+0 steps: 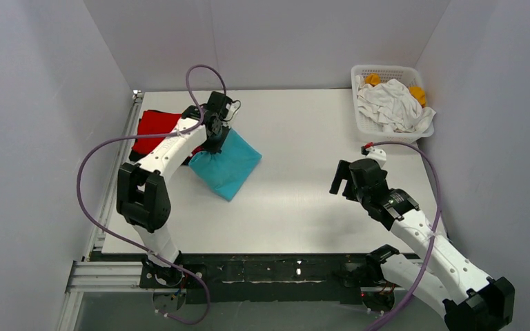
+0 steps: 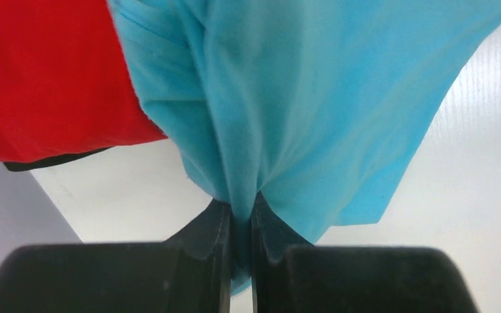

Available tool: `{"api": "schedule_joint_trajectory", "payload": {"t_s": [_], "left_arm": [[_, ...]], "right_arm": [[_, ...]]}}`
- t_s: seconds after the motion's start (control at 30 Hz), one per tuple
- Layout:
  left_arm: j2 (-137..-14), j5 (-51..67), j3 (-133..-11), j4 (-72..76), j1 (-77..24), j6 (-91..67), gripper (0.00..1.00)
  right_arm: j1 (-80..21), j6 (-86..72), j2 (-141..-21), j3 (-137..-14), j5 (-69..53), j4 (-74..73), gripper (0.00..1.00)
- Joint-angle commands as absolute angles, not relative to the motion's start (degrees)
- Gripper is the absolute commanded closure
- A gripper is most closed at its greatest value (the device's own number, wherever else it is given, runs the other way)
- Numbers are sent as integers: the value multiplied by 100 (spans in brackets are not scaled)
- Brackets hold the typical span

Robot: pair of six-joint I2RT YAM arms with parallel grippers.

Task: Fold and stack the t-shirts
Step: Put the neatly folded tshirt into the corner of the board with the left arm

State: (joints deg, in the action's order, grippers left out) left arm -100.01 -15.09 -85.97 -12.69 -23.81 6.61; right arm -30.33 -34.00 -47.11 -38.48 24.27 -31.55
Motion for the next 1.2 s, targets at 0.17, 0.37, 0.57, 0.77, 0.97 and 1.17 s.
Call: {"api": "schedule_joint_trajectory", "payload": {"t_s": [0.17, 0.37, 0.57, 0.77, 0.97, 1.17], "left_arm": [[-10521, -1425, -10857, -2735, -1107, -136, 100], [-10730, -911, -11526, -2917, -998, -250, 100], [-11262, -611, -12739, -3358, -914, -155, 100], [-11348, -177, -12925, -3456, -642, -23, 100], [-11487, 671, -12989, -3567, -47, 177, 100], [-11819, 1409, -13065, -3458, 780, 190, 100]], "right_arm": [[-2867, -3224, -5096, -4098, 2777, -2833, 2], [-2830, -3174, -5254, -4162, 2795, -2891, 2], [-2803, -3226, -5241, -4183, 2801, -2944, 2], [-2788, -3326, -5216, -4188, 2728, -3063, 0], [-2782, -3384, -5268, -4333, 2812, -3343, 0], [-2786, -3513, -5391, -4442, 2792, -3541, 0]]}}
